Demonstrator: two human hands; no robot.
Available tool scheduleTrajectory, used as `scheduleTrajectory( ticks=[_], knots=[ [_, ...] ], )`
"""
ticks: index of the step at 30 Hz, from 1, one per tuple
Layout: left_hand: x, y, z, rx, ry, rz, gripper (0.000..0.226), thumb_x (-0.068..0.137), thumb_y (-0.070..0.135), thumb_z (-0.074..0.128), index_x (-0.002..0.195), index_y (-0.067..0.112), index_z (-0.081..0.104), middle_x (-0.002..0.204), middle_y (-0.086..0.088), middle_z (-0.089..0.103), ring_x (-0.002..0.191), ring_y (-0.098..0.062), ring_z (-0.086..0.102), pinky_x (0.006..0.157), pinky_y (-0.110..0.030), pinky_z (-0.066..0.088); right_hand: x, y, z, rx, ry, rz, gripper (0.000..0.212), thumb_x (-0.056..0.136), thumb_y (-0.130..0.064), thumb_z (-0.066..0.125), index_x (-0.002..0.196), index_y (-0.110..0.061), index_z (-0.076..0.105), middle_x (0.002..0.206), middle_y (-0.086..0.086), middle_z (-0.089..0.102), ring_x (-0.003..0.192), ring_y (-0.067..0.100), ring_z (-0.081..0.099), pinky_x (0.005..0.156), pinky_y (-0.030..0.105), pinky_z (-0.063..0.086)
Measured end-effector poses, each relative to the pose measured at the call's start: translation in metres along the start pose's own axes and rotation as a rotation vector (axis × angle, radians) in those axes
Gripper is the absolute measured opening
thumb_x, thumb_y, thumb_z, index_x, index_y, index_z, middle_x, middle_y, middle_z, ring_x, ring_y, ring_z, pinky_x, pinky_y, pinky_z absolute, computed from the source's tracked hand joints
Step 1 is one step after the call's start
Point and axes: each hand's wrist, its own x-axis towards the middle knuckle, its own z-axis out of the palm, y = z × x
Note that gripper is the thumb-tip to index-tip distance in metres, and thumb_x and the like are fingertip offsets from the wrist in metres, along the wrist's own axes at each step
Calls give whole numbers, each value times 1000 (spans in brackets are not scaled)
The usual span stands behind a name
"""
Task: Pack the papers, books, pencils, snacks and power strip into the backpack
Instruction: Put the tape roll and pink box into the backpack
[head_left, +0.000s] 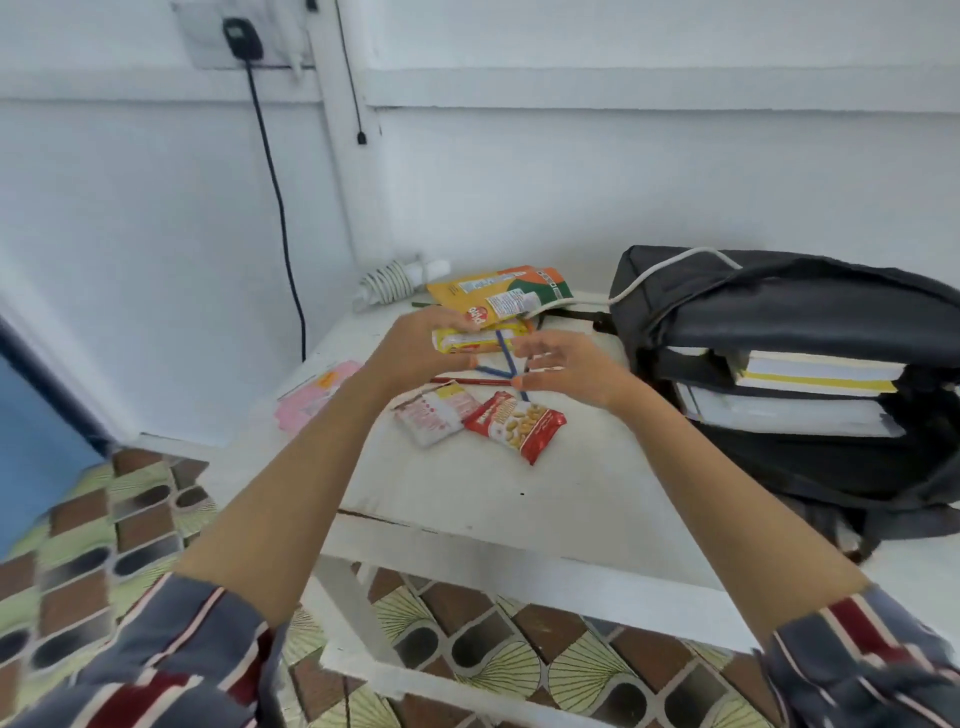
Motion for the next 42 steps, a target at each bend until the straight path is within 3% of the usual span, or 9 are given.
scheduleTrajectory(
  ticks=[3, 8, 15, 19, 26, 30, 36, 39, 42],
  knots=[
    [-27, -38, -38, 52, 46, -99, 36, 72, 21, 78, 106, 27, 67, 121, 6, 60, 114, -8, 51, 95, -21, 35, 25, -21, 40, 6, -41, -13, 54, 79, -17, 74, 128, -16, 53, 121, 0, 57, 110, 15, 56, 90, 26, 46],
    [-67, -87, -85, 94, 77, -274, 48, 75, 25, 76, 120, 25, 60, 131, 5, 52, 123, -13, 45, 100, -27, 34, 68, -49, 97, 40, -80, -22, 52, 78, -17, 74, 127, -17, 54, 116, 3, 58, 111, 19, 56, 92, 28, 47],
    [-89, -116, -103, 51, 6, -379, 74, 73, 33, 78, 137, 28, 42, 143, 4, 39, 131, -16, 36, 108, -34, 30, 113, -62, 144, -70, -211, -4, 53, 83, -22, 69, 132, -17, 50, 130, 13, 52, 121, 20, 49, 98, 28, 37],
    [-88, -124, -102, 52, -65, -419, 89, 67, 34, 82, 142, 30, 33, 144, 1, 35, 134, -16, 32, 107, -31, 27, 131, -62, 152, -191, -318, 2, 55, 84, -25, 68, 135, -18, 47, 131, 8, 50, 119, 18, 47, 94, 26, 35],
    [-84, -139, -101, 13, -136, -468, 99, 62, 33, 86, 143, 30, 30, 148, 8, 33, 135, -12, 30, 108, -29, 26, 141, -66, 153, -197, -378, -12, 62, 81, -21, 71, 137, -21, 43, 92, -16, 40, 91, 12, 44, 69, 20, 35],
    [-79, -136, -107, 1, -90, -433, 94, 57, 27, 89, 138, 30, 40, 129, 9, 45, 120, -8, 39, 97, -22, 30, 144, -63, 152, -95, -368, 11, 69, 76, -14, 75, 136, -24, 43, 91, -15, 44, 75, 3, 43, 63, 18, 33],
    [-68, -123, -127, -68, -70, -363, 94, 47, 21, 92, 131, 29, 50, 125, 9, 51, 115, -8, 46, 89, -15, 37, 133, -62, 134, 268, -384, 53, 68, 77, -1, 70, 131, -36, 46, 99, 12, 69, 81, 21, 62, 73, 30, 50],
    [-57, -105, -135, -122, -117, -298, 96, 40, 30, 88, 130, 26, 53, 129, 9, 51, 117, -11, 48, 98, -26, 41, 119, -67, 119, 431, -346, 50, 61, 81, 7, 61, 129, -30, 50, 88, 5, 73, 78, 16, 67, 70, 24, 54],
    [-44, -86, -133, -177, -142, -226, 81, 55, 5, 87, 127, 23, 55, 125, 11, 52, 112, -8, 49, 90, -19, 46, 96, -67, 97, 474, -235, 51, 56, 83, 8, 59, 122, -32, 55, 96, -3, 67, 81, 9, 64, 59, 17, 48]
  ],
)
